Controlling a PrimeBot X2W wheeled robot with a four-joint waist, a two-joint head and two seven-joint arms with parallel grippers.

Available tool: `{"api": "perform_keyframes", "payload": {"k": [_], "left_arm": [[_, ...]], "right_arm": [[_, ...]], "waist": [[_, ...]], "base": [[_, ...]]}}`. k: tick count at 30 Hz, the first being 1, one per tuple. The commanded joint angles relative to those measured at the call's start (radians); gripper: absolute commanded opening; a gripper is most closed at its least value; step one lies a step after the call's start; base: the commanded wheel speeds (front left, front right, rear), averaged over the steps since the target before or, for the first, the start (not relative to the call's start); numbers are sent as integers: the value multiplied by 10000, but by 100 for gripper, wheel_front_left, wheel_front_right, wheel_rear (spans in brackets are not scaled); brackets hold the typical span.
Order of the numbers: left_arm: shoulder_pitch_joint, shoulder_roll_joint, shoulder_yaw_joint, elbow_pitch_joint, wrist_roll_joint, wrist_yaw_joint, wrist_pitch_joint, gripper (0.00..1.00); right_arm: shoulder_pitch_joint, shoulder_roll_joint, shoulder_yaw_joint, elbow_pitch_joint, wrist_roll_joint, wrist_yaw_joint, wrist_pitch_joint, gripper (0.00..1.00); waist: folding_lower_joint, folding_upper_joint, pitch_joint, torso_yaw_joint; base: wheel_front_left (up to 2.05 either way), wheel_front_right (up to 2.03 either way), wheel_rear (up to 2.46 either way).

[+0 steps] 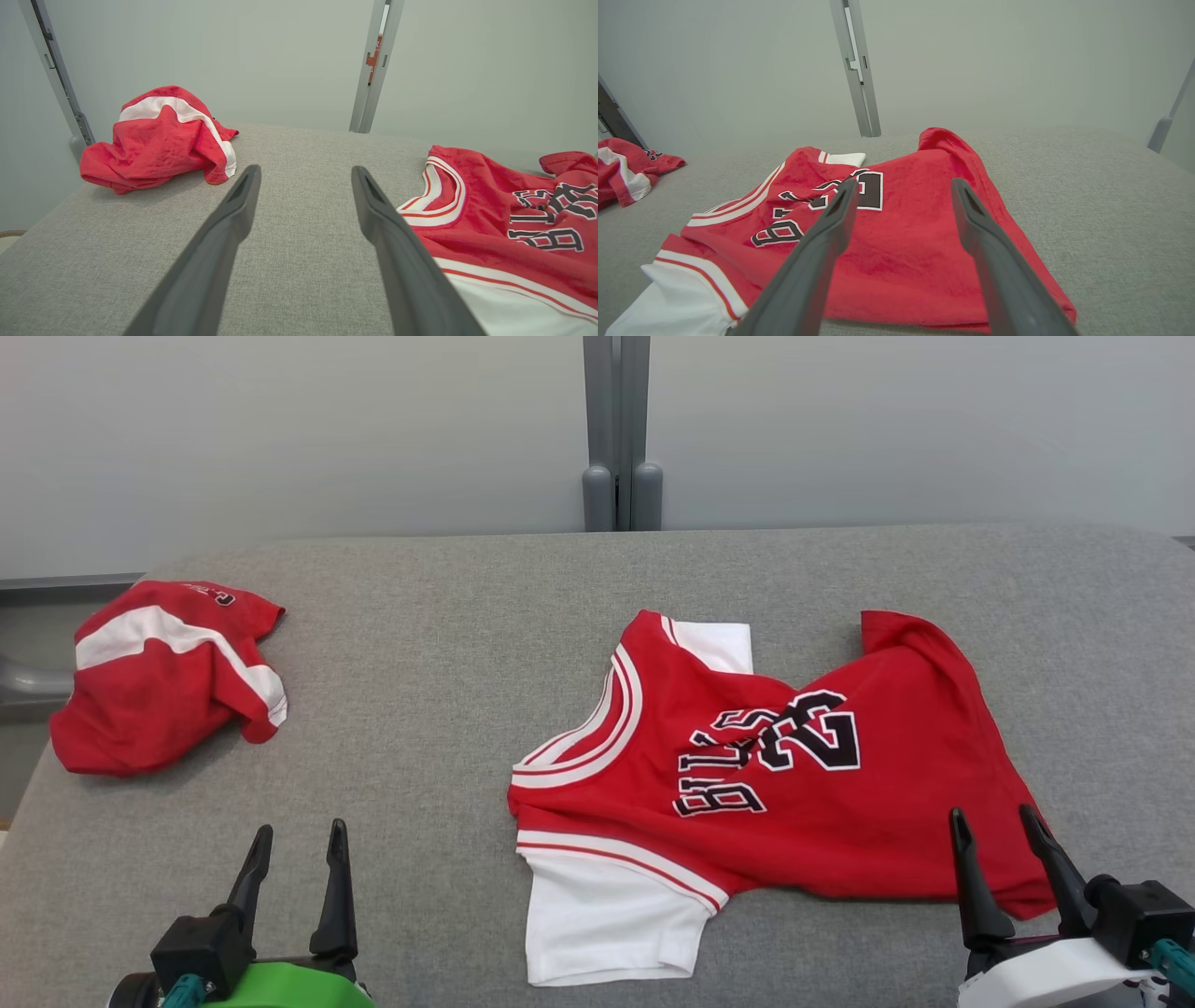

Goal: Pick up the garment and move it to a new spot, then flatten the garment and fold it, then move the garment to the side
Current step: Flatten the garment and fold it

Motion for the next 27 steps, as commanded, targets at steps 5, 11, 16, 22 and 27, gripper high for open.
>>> {"api": "perform_keyframes", "payload": {"k": [5,11,16,22,27], "left_arm": [[109,63,33,-3,-106,-30,-2,100],[97,12,-584,315,-107,-30,-2,100],[-161,-17,-1806,795,-151,-30,-2,100],[-603,-82,-3323,1775,-511,-30,-2,100],[-969,-101,-4000,2653,-879,-29,-3,100]], "right_arm": [[-111,4,55,82,-51,-5,-30,100],[-477,-218,-132,558,-131,-5,-30,100],[-863,-551,-589,1335,-180,-5,-30,100],[-1579,-973,-983,2733,-82,-5,-30,100],[-2101,-1137,-1052,3905,51,-5,-32,100]], "waist": [[0,0,23,-6],[0,0,166,-48],[0,0,464,-60],[0,0,994,-162],[0,0,1402,-222]], "base": [[0,0,0],[0,0,0],[0,0,0],[0,0,0],[0,0,0]]}}
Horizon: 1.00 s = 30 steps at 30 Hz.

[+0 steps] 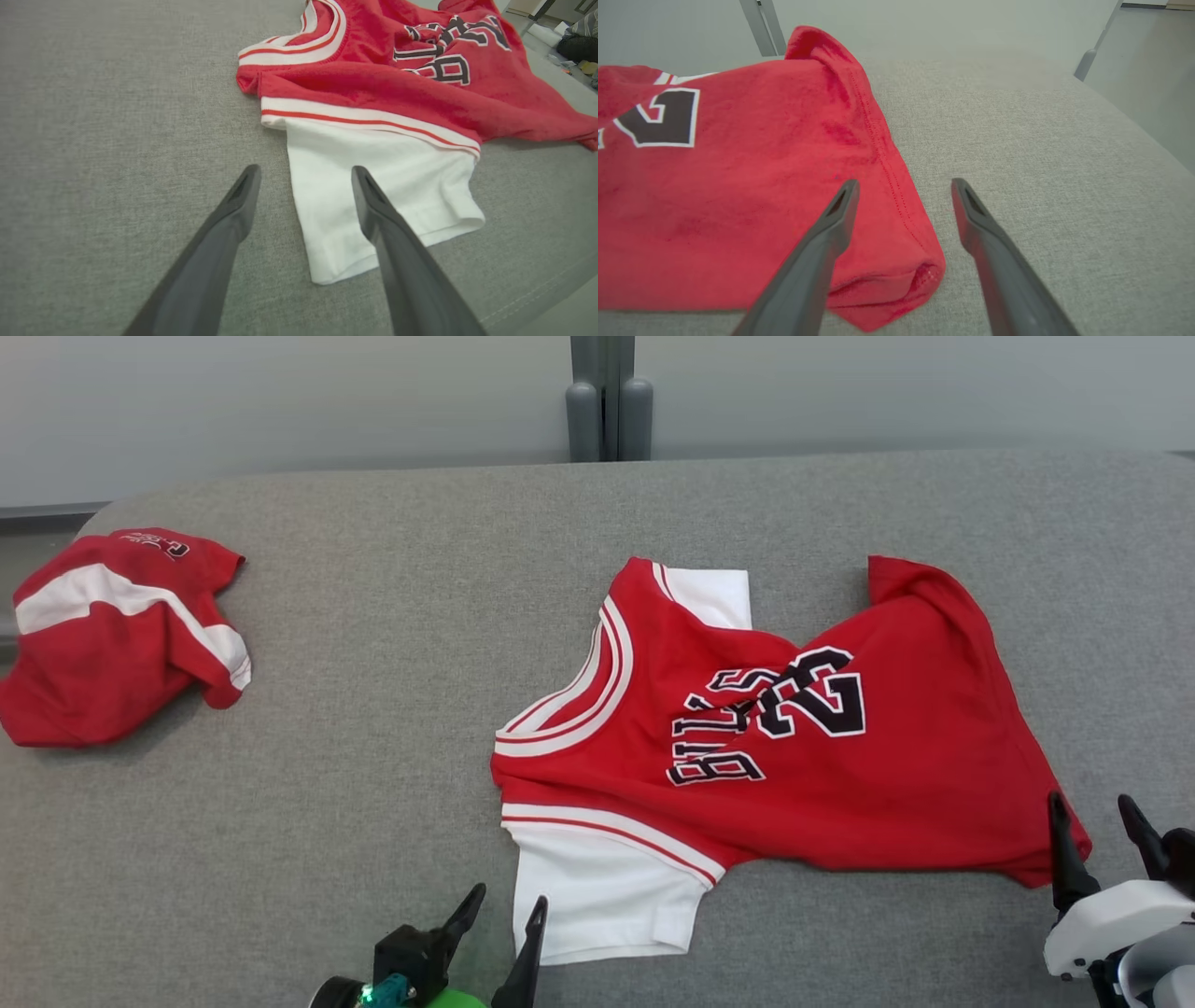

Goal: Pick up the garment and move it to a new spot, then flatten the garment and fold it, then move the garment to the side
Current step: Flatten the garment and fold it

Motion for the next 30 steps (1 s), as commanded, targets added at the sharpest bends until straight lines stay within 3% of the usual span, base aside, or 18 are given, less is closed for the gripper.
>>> {"api": "perform_keyframes", "payload": {"k": [1,15,16,17,18,19,22,30], "left_arm": [[-225,29,-117,173,-173,-28,-2,100],[-735,-7,-1652,1653,-1295,-32,62,100],[-726,-14,-1867,1716,-1530,-32,80,100],[-755,-19,-2047,1776,-1743,-33,80,69],[-813,-18,-2177,1818,-1817,-33,80,41],[-855,-20,-2329,1792,-1972,-33,80,0],[-1039,15,-2278,1465,-2342,-29,30,0],[-1701,308,-859,-175,-2622,-29,0,0]], "right_arm": [[-176,-90,-67,285,91,-7,-28,100],[-779,343,47,2386,779,-5,1,100],[-773,383,90,2423,896,-2,4,56],[-771,429,192,2435,991,-1,5,11],[-775,443,280,2367,1081,-1,5,0],[-776,432,340,2221,1173,-1,4,0],[-727,366,546,1664,1280,-2,-10,0],[-1211,146,1168,-400,1435,-4,-16,0]], "waist": [[0,0,300,-45],[0,0,746,66],[0,0,719,58],[0,0,684,48],[0,0,657,43],[0,0,617,40],[0,0,515,31],[0,0,364,-29]], "base": [[0,0,0],[0,0,0],[0,0,0],[0,0,0],[0,0,0],[0,0,0],[0,0,0],[0,0,0]]}}
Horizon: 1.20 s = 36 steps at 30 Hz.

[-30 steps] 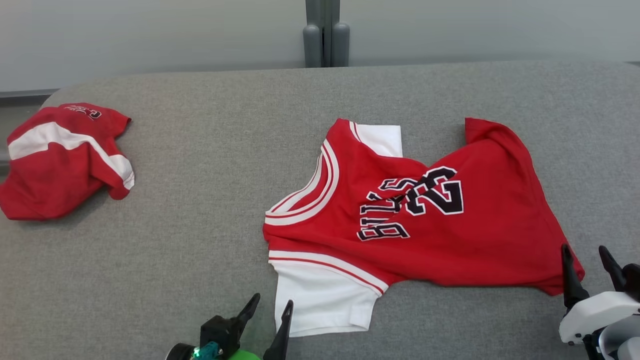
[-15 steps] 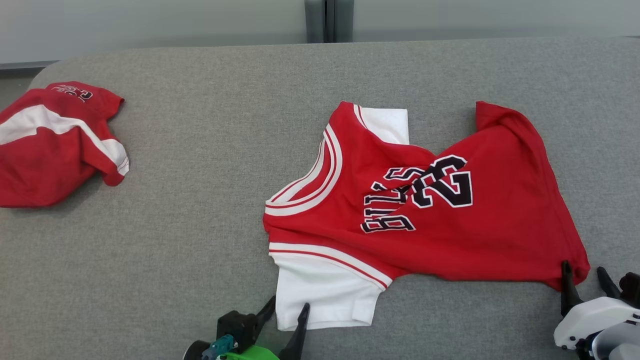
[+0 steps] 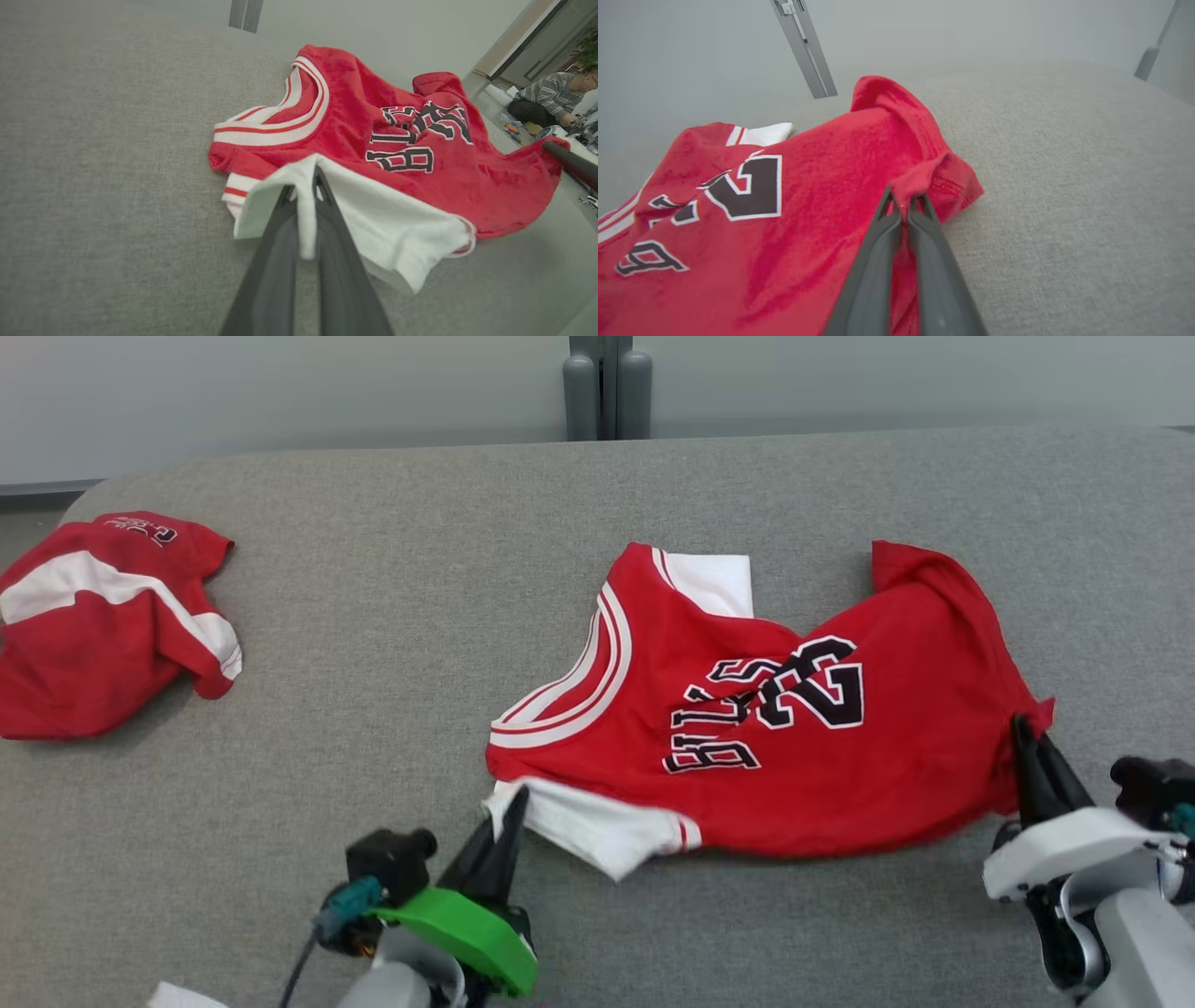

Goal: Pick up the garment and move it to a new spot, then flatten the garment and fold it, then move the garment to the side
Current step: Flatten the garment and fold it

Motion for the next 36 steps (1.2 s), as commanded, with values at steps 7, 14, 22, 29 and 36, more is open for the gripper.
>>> {"api": "perform_keyframes", "payload": {"k": [7,14,22,29,36], "left_arm": [[-2883,1134,110,-500,-492,-31,30,0],[-7291,2070,-108,347,-1754,-28,1033,0],[-12356,2078,534,2489,-2431,-19,1339,0],[-15356,1944,445,4030,-2063,-19,844,0],[-16360,1645,85,4613,-2219,-19,486,0]], "right_arm": [[-2382,-678,1332,-693,466,0,-1,0],[-6415,-1122,3000,320,1427,0,424,0],[-11173,-1094,3353,2197,2947,0,1121,0],[-14089,-1051,3934,3499,3385,-1,1039,0],[-15218,-1163,4827,4213,3924,0,827,0]], "waist": [[0,0,405,-200],[0,0,1656,-427],[0,0,3164,-661],[0,0,3621,-810],[0,0,3839,-777]], "base": [[0,0,0],[0,0,0],[0,0,0],[0,0,0],[0,0,0]]}}
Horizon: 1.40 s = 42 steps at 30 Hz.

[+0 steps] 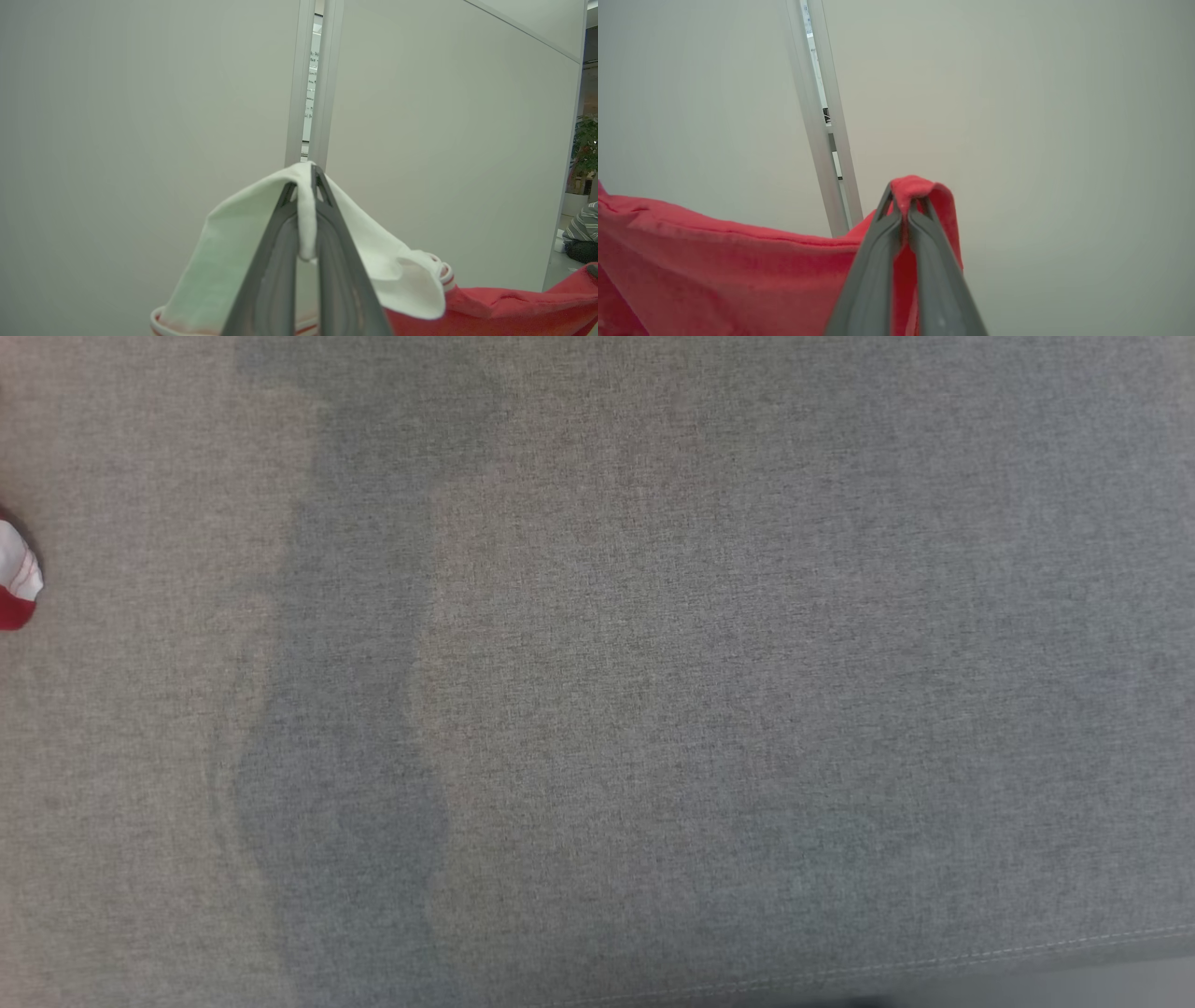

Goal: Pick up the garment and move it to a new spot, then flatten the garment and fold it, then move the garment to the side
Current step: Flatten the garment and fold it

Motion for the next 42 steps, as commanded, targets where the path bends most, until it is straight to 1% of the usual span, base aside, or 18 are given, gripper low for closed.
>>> {"api": "perform_keyframes", "payload": {"k": [1,7,9,11,12,13,15,18,20,23,26,28,30,31,34,37,42], "left_arm": [[-2,49,-112,90,-158,-3,-45,0],[1152,165,-418,-70,-639,-3,-336,0],[1760,294,-542,-376,-795,-3,-445,0],[2519,437,-828,-952,-618,-3,-483,0],[3012,566,-786,-1356,-554,-3,-502,0],[3540,706,-516,-1874,-449,-3,-507,0],[4789,772,-70,-2738,-186,15,-502,0],[6598,770,726,-4179,335,260,-506,0],[8040,659,1273,-5202,769,482,-507,0],[10266,445,1982,-6558,1205,765,-508,0],[12189,153,2621,-7480,1351,880,-509,0],[13426,-182,2954,-7947,1470,856,-510,0],[14572,-446,3166,-8171,1603,797,-510,0],[15107,-665,3354,-8303,1593,794,-510,0],[16321,-1088,3497,-8389,1780,665,-510,0],[17303,-1378,3565,-8344,1875,583,-511,0],[18434,-1640,3528,-8145,1847,382,-511,0]], "right_arm": [[-72,-82,166,103,207,0,-80,0],[831,-386,934,-32,904,0,-477,0],[1367,-582,1277,-316,999,0,-658,0],[2057,-741,1438,-668,1299,-1,-785,0],[2476,-880,1555,-907,1379,-1,-838,0],[2930,-991,1604,-1180,1506,-1,-868,0],[3784,-1178,1555,-1739,1609,0,-914,0],[5263,-1396,1051,-2701,1583,-1,-902,0],[6450,-1432,565,-3386,1540,-1,-900,0],[8099,-1395,81,-4353,1140,-1,-903,0],[9559,-1242,-198,-4966,828,-1,-902,0],[10449,-1188,-384,-5276,648,-1,-903,0],[11342,-1086,-457,-5513,525,-1,-903,0],[11751,-1073,-579,-5603,394,-1,-905,0],[12883,-1072,-893,-5704,109,-3,-904,0],[13893,-985,-1270,-5806,-68,-3,-906,0],[15313,-912,-1804,-5934,-397,-3,-905,0]], "waist": [[-1,0,151,-13],[-1,0,323,-65],[-1,0,243,-108],[-1,0,113,-130],[-1,0,29,-123],[-1,0,-69,-125],[-1,0,-284,-128],[-1,0,-620,-130],[-1,0,-855,-127],[-1,0,-1205,-179],[-1,0,-1503,-237],[-1,0,-1721,-218],[-1,0,-1962,-177],[-1,0,-2081,-147],[-1,0,-2371,17],[-1,0,-2679,120],[-1,0,-3117,196]], "base": [[0,0,0],[0,0,0],[0,0,0],[0,0,0],[0,0,0],[0,0,0],[0,0,0],[0,0,0],[0,0,0],[0,0,0],[0,0,0],[0,0,0],[0,0,0],[0,0,0],[0,0,0],[0,0,0],[0,0,0]]}}
